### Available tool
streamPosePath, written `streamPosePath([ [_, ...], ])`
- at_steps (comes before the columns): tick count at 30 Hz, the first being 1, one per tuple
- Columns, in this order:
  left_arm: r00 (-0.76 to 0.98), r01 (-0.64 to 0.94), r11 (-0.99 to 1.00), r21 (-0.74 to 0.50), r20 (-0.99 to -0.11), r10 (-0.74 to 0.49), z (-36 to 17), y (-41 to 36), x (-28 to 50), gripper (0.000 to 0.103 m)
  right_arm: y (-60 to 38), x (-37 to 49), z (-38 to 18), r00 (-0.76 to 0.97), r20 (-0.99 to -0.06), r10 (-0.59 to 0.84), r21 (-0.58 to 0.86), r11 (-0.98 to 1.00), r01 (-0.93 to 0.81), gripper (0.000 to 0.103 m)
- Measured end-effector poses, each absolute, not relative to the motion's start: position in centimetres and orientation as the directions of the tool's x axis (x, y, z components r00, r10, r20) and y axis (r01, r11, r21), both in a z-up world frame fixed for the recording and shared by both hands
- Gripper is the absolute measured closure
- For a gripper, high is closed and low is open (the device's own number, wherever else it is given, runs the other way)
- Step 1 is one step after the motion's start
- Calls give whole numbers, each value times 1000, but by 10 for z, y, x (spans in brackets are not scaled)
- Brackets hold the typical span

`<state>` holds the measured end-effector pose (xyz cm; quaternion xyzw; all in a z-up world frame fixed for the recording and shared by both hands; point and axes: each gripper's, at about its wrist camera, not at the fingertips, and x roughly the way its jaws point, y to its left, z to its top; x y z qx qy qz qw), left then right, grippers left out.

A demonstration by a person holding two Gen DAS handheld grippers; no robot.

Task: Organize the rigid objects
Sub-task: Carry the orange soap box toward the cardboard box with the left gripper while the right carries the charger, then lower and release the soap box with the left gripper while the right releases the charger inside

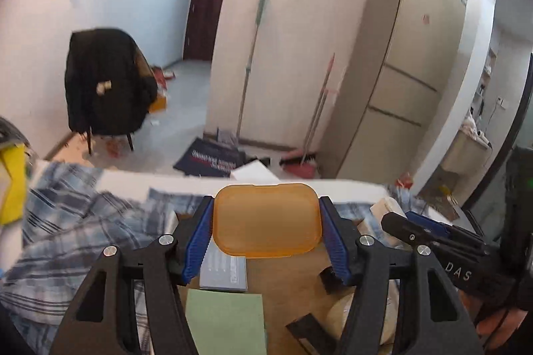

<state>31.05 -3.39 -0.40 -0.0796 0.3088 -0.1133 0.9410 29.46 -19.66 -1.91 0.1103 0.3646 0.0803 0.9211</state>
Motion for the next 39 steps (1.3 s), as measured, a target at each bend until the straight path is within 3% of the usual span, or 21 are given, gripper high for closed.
streamPosePath([
  [7, 628, 195, 933, -303, -692, -356, -58, -43, 337, 39, -196, 306, -45, 655, -704, 274, 287, 954, -90, 58],
  [13, 605, 216, 939, -268, -718, -344, -69, -60, 339, 39, -182, 303, -51, 637, -727, 256, 232, 965, -123, 58],
  [23, 592, 199, 946, -256, -738, -324, -75, -66, 337, 39, -191, 306, -53, 626, -728, 278, 278, 955, -101, 58],
  [25, 598, 196, 945, -262, -731, -327, -72, -64, 337, 34, -191, 306, -53, 628, -729, 272, 271, 957, -100, 58],
  [28, 669, 172, 945, -279, -671, -320, -59, -55, 330, 17, -191, 306, -54, 626, -731, 271, 271, 957, -98, 58],
  [35, 778, 141, 914, -380, -529, -339, -27, -25, 315, 17, -180, 310, -59, 633, -735, 242, 233, 967, -100, 58],
  [39, 814, 103, 926, -363, -504, -288, -21, -20, 311, 17, -171, 311, -63, 633, -744, 213, 185, 976, -112, 58],
])
